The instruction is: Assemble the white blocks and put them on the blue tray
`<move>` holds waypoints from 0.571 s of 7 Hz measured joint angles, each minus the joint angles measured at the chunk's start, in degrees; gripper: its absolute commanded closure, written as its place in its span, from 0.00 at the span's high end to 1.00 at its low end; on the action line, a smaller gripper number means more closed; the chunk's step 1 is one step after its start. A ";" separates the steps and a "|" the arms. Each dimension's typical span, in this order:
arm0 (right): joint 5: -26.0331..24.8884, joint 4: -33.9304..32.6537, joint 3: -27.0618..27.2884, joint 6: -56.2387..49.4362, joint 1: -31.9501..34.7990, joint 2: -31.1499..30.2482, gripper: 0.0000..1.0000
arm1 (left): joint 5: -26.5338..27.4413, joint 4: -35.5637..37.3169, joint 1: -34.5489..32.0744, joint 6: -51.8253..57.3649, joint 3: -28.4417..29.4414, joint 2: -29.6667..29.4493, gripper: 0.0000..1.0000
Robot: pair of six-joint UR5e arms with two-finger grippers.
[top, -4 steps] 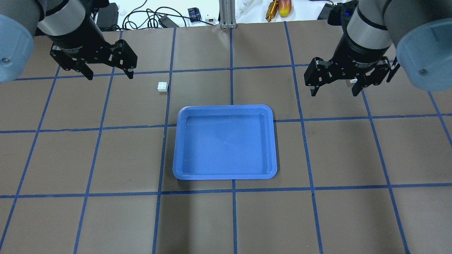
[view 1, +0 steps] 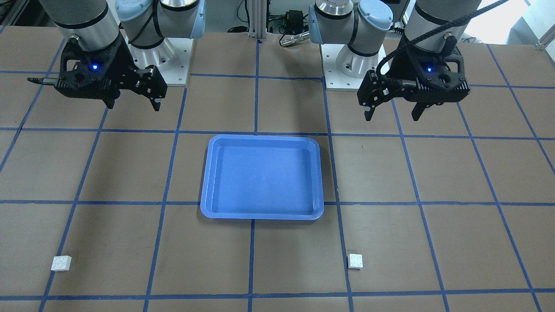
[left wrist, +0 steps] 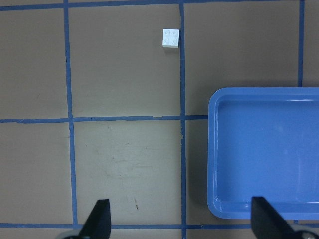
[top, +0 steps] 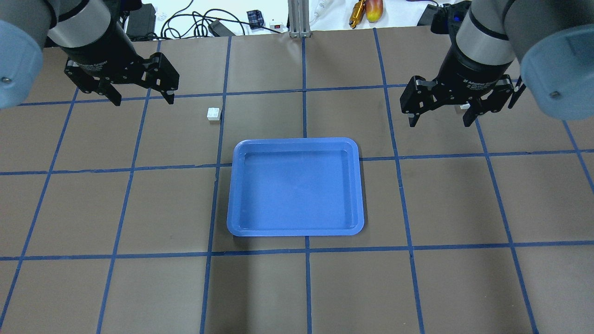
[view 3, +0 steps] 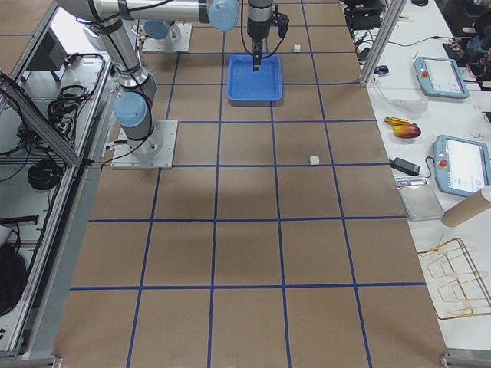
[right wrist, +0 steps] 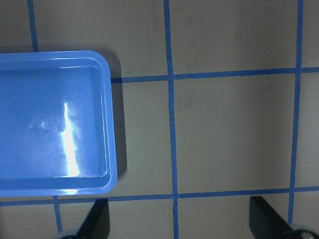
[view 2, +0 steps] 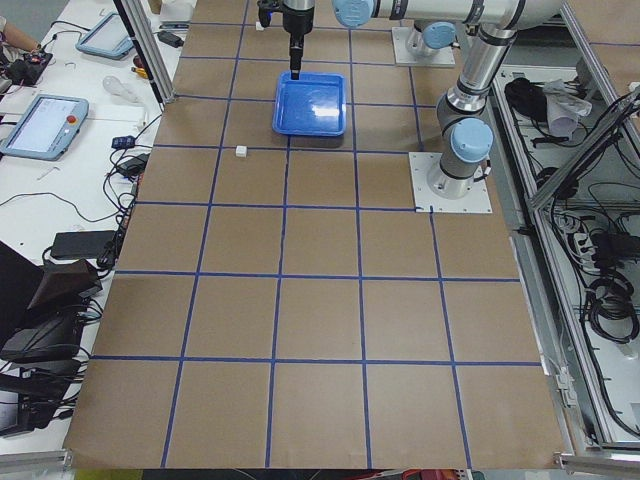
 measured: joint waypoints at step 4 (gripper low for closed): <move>0.33 -0.16 0.00 -3.80 -1.23 0.24 1.00 | -0.94 8.84 0.54 3.27 1.82 -13.80 1.00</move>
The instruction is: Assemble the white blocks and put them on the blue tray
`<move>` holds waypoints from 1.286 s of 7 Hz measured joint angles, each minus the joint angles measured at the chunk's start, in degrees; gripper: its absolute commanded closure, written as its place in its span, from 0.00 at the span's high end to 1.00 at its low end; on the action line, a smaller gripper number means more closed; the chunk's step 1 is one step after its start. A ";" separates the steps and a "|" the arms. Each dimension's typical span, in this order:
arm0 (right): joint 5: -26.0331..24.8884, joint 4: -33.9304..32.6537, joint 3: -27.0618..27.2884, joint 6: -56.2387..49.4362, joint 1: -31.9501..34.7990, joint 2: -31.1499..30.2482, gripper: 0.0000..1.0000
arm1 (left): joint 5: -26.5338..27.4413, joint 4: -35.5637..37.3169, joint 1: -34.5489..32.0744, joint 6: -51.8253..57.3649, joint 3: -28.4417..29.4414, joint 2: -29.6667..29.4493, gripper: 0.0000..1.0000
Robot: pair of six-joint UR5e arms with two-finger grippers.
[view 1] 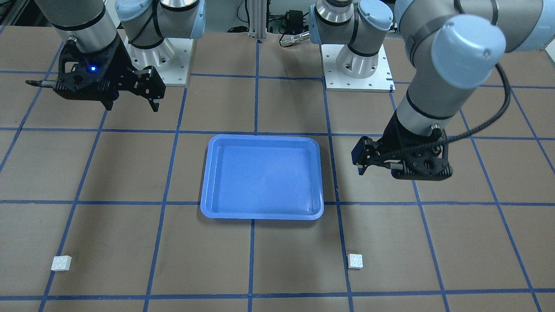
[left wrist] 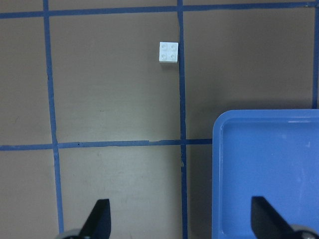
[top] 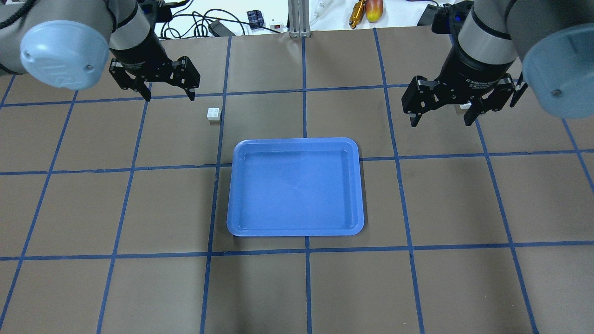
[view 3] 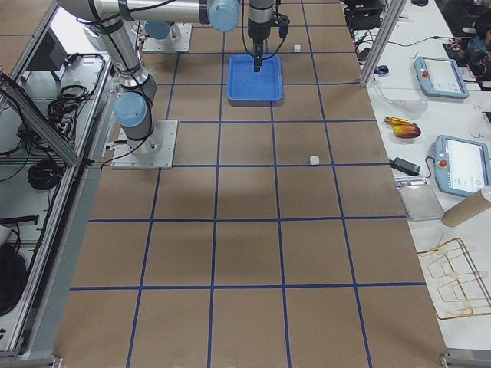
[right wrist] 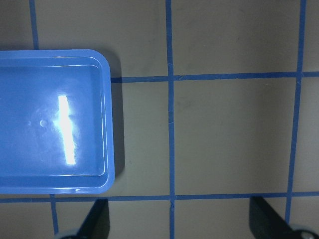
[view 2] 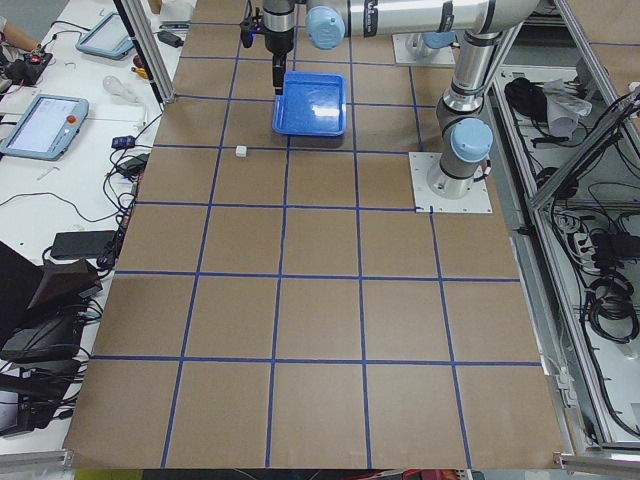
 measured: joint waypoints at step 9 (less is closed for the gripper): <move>14.09 -17.45 -4.05 -76.22 -24.03 23.16 0.98 | -0.54 20.24 0.29 5.79 4.95 -26.05 0.91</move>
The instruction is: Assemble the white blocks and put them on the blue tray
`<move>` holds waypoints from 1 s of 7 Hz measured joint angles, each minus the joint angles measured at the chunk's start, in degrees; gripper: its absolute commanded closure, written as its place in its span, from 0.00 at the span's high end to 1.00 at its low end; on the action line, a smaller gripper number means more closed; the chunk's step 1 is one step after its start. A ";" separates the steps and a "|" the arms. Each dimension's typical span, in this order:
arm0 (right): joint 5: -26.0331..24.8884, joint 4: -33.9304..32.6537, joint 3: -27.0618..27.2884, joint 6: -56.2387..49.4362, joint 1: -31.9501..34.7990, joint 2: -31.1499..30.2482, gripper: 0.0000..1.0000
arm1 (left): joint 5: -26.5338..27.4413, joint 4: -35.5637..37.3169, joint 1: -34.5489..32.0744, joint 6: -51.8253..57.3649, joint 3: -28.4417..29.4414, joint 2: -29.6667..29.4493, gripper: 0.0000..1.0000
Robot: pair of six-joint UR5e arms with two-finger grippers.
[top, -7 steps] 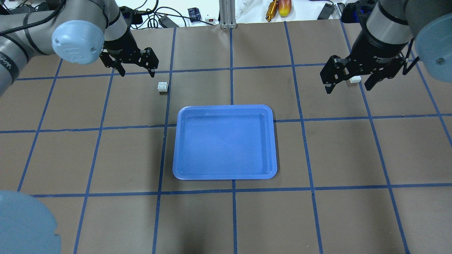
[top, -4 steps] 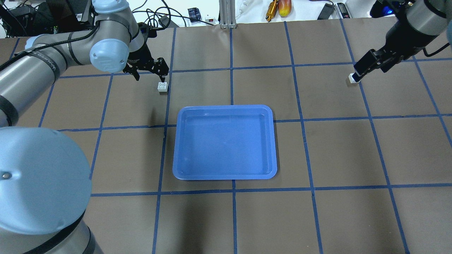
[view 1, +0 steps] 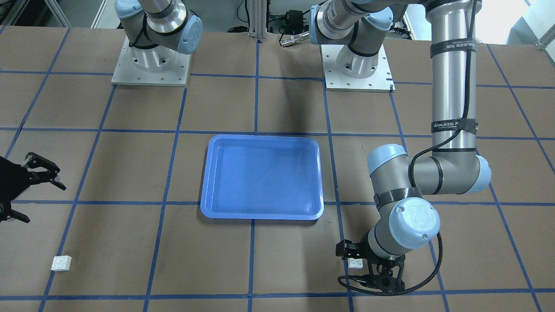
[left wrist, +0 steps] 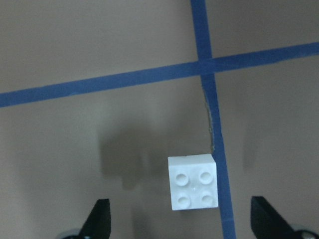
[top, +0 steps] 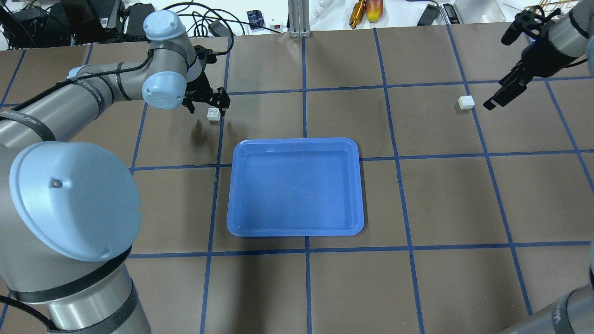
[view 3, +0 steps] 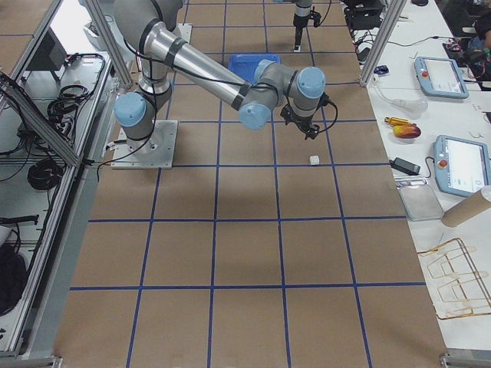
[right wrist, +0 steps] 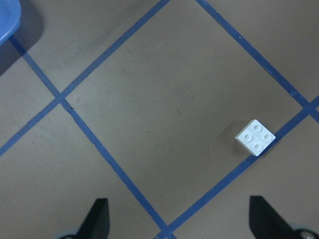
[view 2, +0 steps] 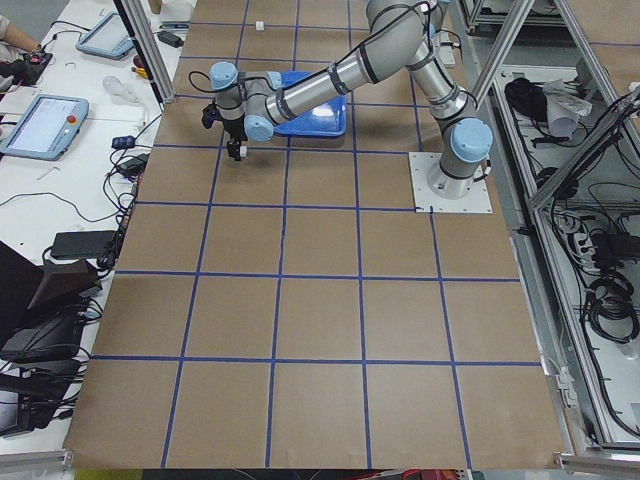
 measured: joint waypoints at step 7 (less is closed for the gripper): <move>6.48 -2.29 -10.15 -29.84 -4.43 15.56 0.96 | -0.05 0.01 -0.45 -2.42 0.12 0.68 0.17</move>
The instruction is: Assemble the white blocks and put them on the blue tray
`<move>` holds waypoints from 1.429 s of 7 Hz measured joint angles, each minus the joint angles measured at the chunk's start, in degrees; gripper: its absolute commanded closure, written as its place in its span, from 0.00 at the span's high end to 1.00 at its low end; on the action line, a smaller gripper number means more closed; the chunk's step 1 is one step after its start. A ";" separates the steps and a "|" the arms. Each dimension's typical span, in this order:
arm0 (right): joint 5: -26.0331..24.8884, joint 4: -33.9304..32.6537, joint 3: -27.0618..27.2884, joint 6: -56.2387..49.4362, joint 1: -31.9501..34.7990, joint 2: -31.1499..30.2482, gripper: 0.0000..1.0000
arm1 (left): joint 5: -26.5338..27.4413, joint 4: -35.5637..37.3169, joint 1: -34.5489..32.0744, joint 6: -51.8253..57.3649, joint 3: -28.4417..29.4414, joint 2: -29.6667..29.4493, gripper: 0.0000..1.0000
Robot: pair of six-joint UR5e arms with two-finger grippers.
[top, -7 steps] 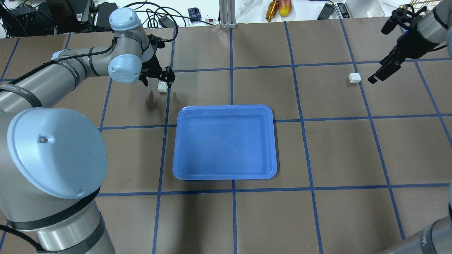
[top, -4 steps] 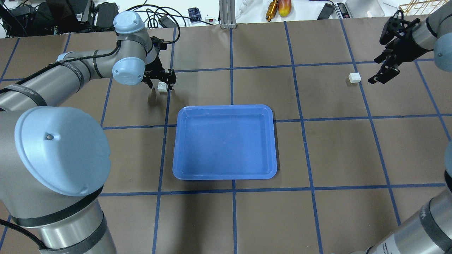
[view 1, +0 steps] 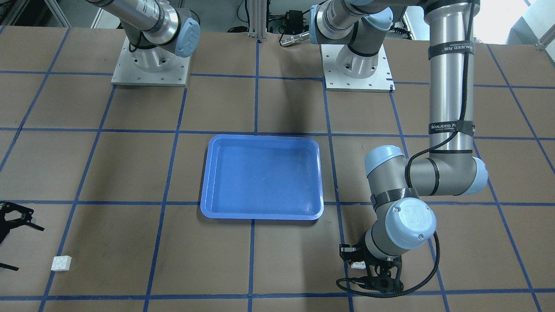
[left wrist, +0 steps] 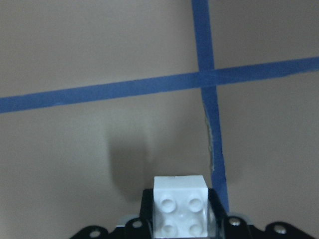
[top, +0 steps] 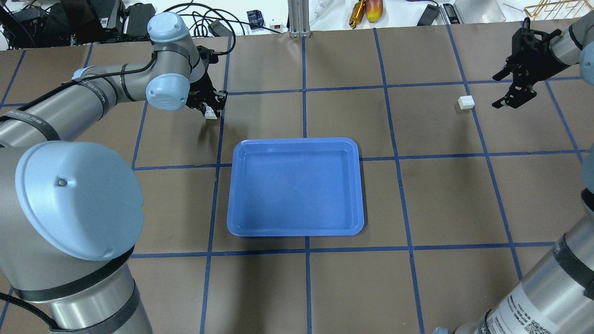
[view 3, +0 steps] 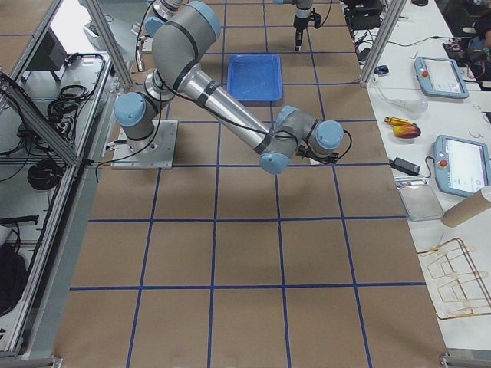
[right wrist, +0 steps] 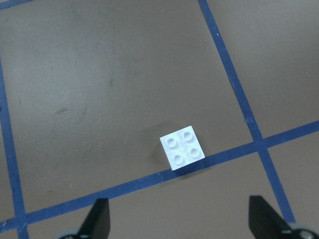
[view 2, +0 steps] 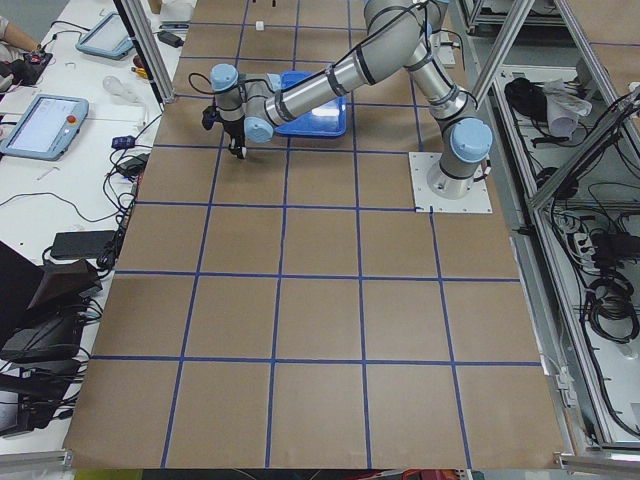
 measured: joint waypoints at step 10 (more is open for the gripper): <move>2.07 2.89 -4.24 -13.48 2.22 7.16 0.94 | -0.33 7.19 -22.55 -25.39 -19.96 12.58 0.17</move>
